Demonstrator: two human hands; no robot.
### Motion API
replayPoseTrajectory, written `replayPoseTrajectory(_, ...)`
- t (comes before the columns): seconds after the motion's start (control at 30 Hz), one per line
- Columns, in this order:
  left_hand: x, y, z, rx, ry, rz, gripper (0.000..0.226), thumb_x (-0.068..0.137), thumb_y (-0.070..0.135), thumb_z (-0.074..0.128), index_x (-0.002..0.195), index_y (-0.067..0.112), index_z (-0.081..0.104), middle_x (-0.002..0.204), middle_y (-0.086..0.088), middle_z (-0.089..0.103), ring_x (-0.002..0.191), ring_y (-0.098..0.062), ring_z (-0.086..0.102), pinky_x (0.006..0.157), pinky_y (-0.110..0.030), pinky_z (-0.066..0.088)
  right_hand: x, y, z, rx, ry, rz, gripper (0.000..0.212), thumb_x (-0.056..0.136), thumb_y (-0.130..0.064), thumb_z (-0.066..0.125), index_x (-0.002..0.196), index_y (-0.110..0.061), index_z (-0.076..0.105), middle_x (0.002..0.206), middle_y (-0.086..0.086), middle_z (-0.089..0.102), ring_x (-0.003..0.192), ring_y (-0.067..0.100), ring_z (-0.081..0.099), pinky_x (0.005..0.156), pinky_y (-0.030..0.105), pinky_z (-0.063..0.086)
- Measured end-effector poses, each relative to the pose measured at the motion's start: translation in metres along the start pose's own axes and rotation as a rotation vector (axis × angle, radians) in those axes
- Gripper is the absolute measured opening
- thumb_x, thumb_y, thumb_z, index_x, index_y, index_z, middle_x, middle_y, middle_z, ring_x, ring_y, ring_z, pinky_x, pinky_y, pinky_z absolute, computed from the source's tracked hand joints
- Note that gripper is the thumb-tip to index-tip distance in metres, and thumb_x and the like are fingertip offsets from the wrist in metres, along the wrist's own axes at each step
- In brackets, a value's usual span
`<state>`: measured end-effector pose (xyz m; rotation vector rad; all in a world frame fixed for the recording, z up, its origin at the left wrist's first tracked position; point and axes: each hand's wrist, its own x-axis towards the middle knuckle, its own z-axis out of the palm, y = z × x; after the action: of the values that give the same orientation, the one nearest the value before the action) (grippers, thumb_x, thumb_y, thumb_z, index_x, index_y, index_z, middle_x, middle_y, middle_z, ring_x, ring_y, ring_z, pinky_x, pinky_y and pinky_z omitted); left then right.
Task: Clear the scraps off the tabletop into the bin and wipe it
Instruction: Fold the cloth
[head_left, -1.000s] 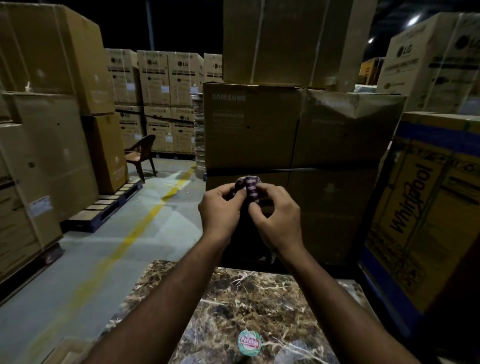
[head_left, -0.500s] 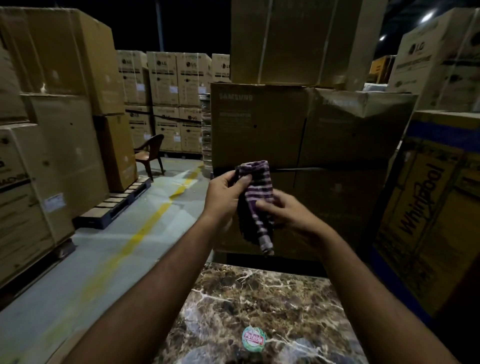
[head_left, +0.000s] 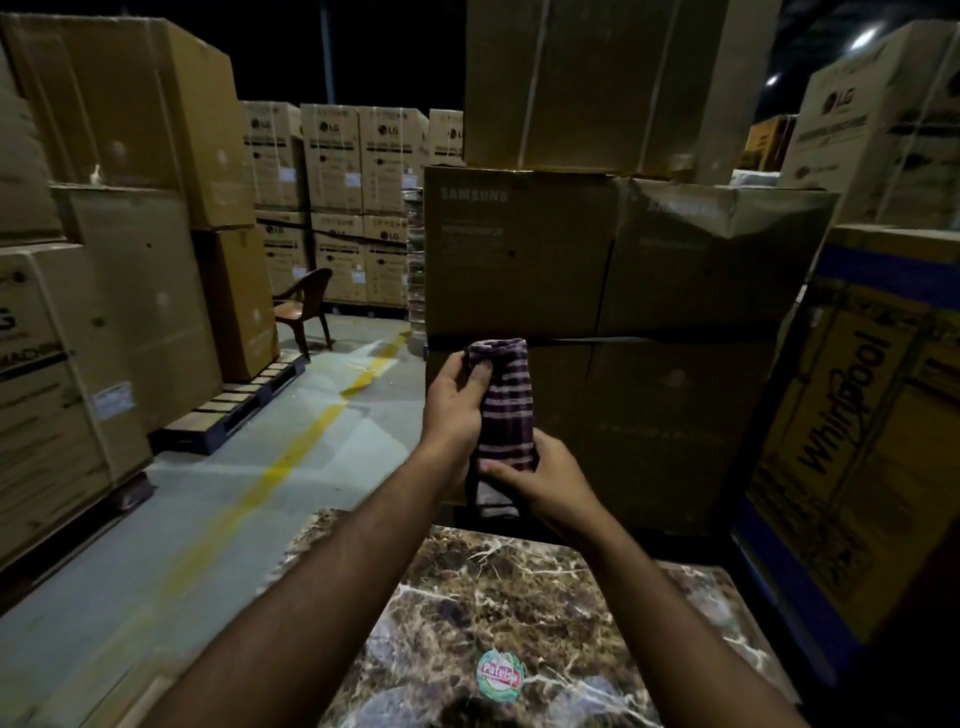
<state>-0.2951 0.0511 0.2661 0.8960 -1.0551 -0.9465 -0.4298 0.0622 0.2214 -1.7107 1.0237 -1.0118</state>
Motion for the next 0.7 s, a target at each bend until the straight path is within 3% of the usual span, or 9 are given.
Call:
replayPoseTrajectory(0.13, -0.003, -0.012, 0.000, 0.011, 0.033, 0.022, 0.019, 0.104, 0.029, 0.054, 0.119, 0.028, 0.065, 0.114, -0.004, 0.073, 0.106, -0.025, 0.070, 0.094, -0.055, 0.057, -0.010, 0.011, 0.011, -0.071, 0.011, 0.026, 0.031, 0.077, -0.026, 0.088, 0.104, -0.018, 0.073, 0.095, -0.001, 0.078, 0.087, 0.008, 0.075, 0.072, 0.026, 0.061)
replayPoseTrajectory(0.2, -0.005, -0.016, 0.000, 0.041, 0.040, 0.029, 0.018, 0.103, 0.031, 0.055, 0.117, 0.027, 0.066, 0.111, -0.003, 0.074, 0.105, -0.025, 0.071, 0.094, -0.056, 0.056, -0.012, 0.015, 0.010, -0.092, 0.043, 0.036, 0.034, 0.074, -0.029, 0.091, 0.101, -0.017, 0.075, 0.092, -0.002, 0.079, 0.084, 0.008, 0.075, 0.074, 0.032, 0.063)
replayPoseTrajectory(0.33, -0.014, -0.024, -0.004, 0.073, 0.089, 0.006, 0.015, 0.102, 0.033, 0.056, 0.113, 0.030, 0.066, 0.108, -0.001, 0.075, 0.103, -0.021, 0.071, 0.093, -0.053, 0.057, -0.017, 0.015, -0.003, -0.085, -0.047, 0.043, 0.027, 0.078, -0.041, 0.083, 0.099, -0.029, 0.071, 0.093, -0.010, 0.078, 0.087, 0.001, 0.073, 0.078, 0.026, 0.060)
replayPoseTrajectory(0.43, -0.019, -0.030, -0.006, 0.130, 0.152, 0.020, 0.025, 0.099, 0.036, 0.062, 0.122, 0.027, 0.060, 0.108, -0.001, 0.074, 0.098, -0.020, 0.073, 0.086, -0.052, 0.060, -0.014, 0.010, -0.018, -0.038, 0.035, -0.026, 0.040, 0.080, -0.055, 0.071, 0.112, -0.031, 0.070, 0.105, -0.010, 0.075, 0.098, 0.005, 0.072, 0.084, 0.037, 0.062)
replayPoseTrajectory(0.5, -0.027, -0.034, -0.006, 0.177, 0.181, 0.035, 0.029, 0.096, 0.038, 0.065, 0.120, 0.031, 0.050, 0.104, -0.005, 0.074, 0.090, -0.023, 0.075, 0.078, -0.050, 0.062, -0.010, 0.008, -0.024, -0.050, 0.048, -0.093, 0.044, 0.084, -0.042, 0.077, 0.123, -0.031, 0.062, 0.112, -0.011, 0.071, 0.104, 0.008, 0.069, 0.081, 0.038, 0.063)
replayPoseTrajectory(0.57, -0.035, -0.040, -0.009, 0.233, 0.212, 0.075, 0.031, 0.096, 0.038, 0.065, 0.112, 0.035, 0.039, 0.099, -0.012, 0.071, 0.084, -0.029, 0.074, 0.070, -0.046, 0.062, -0.010, 0.006, -0.025, -0.103, 0.056, -0.155, 0.053, 0.084, -0.025, 0.082, 0.125, -0.031, 0.048, 0.108, -0.012, 0.068, 0.098, 0.002, 0.069, 0.078, 0.027, 0.062)
replayPoseTrajectory(0.7, -0.055, -0.040, -0.033, 0.162, 0.118, 0.003, 0.042, 0.089, 0.032, 0.073, 0.110, 0.038, 0.037, 0.109, -0.019, 0.067, 0.090, -0.031, 0.073, 0.068, -0.041, 0.060, -0.009, 0.012, -0.013, -0.164, 0.084, -0.278, 0.054, 0.085, -0.021, 0.079, 0.122, -0.036, 0.043, 0.105, -0.015, 0.066, 0.092, -0.003, 0.068, 0.075, 0.019, 0.059)
